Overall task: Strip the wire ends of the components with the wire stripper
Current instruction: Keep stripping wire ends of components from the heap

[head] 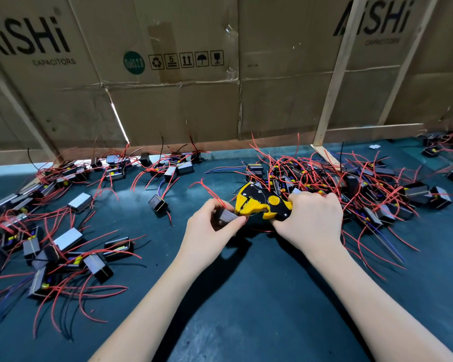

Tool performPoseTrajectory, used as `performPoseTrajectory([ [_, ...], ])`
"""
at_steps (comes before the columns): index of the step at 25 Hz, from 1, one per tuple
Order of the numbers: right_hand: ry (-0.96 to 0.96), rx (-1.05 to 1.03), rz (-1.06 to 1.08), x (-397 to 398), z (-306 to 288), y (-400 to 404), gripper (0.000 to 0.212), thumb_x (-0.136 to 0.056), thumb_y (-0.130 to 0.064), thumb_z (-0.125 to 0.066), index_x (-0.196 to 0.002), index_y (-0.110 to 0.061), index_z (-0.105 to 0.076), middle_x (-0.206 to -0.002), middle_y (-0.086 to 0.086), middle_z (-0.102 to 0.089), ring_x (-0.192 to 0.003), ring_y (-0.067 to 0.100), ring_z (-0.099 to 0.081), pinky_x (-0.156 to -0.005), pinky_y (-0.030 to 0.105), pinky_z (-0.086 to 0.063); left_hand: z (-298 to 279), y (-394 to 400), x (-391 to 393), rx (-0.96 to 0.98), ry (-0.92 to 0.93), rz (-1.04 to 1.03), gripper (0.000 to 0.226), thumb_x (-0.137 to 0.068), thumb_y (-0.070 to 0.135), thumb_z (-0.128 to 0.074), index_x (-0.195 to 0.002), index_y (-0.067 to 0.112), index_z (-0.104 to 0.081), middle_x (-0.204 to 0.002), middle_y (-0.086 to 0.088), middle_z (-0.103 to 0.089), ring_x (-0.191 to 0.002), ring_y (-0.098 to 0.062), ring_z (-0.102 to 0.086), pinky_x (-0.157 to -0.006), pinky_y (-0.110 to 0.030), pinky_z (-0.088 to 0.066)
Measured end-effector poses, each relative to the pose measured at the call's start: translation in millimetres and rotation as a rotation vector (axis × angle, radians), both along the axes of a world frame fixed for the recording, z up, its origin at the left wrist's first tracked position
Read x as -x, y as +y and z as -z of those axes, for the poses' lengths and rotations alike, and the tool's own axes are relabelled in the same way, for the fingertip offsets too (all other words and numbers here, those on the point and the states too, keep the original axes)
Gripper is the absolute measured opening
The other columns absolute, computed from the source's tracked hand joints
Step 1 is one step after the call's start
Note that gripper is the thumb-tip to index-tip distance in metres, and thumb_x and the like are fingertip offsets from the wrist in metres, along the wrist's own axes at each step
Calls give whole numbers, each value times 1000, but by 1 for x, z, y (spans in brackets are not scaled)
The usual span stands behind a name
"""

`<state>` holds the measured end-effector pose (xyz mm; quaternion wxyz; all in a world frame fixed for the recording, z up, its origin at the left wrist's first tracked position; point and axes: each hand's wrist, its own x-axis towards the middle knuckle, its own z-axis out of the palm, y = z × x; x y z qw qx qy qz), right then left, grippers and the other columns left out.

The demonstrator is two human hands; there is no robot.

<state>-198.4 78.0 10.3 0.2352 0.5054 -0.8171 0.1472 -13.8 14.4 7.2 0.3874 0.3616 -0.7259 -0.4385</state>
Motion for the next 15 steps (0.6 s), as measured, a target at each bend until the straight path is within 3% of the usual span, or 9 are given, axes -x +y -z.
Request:
performPoseTrajectory([
  [2,4,5,-1,1,0,0,44,-58,-48,-76,-58,-20,-42,-61,5,-60,-60,28,-60,-67,35,-25,1,-1,-1,-85,32,-16,28,-78,20,-81,-93,16,-58,-79,-3,-72,-67,-21,-70,-75,-36,-59],
  [6,58,39,1,2,3,-1,40,-54,-45,-78,-63,-13,-57,-66,7,-62,-64,29,-58,-70,38,-31,-1,-1,-4,-25,-50,2,47,-75,23,-83,-98,25,-43,-67,6,-70,-55,-17,-56,-62,-22,-46],
  [10,71,28,-22,3,4,-2,39,-52,-44,-78,-59,-15,-54,-63,6,-60,-61,28,-57,-69,37,-30,-1,-2,-6,98,-114,2,48,-76,22,-83,-102,19,-43,-49,17,-52,-47,-5,-39,-52,-11,-33],
  [15,39,-70,-52,6,6,-4,40,-61,-56,-71,-57,-23,-50,-60,0,-58,-64,27,-59,-65,32,-26,-3,-1,-8,146,-166,23,48,-75,26,-84,-100,24,-43,-68,-7,-65,-51,-5,-41,-56,-13,-37],
])
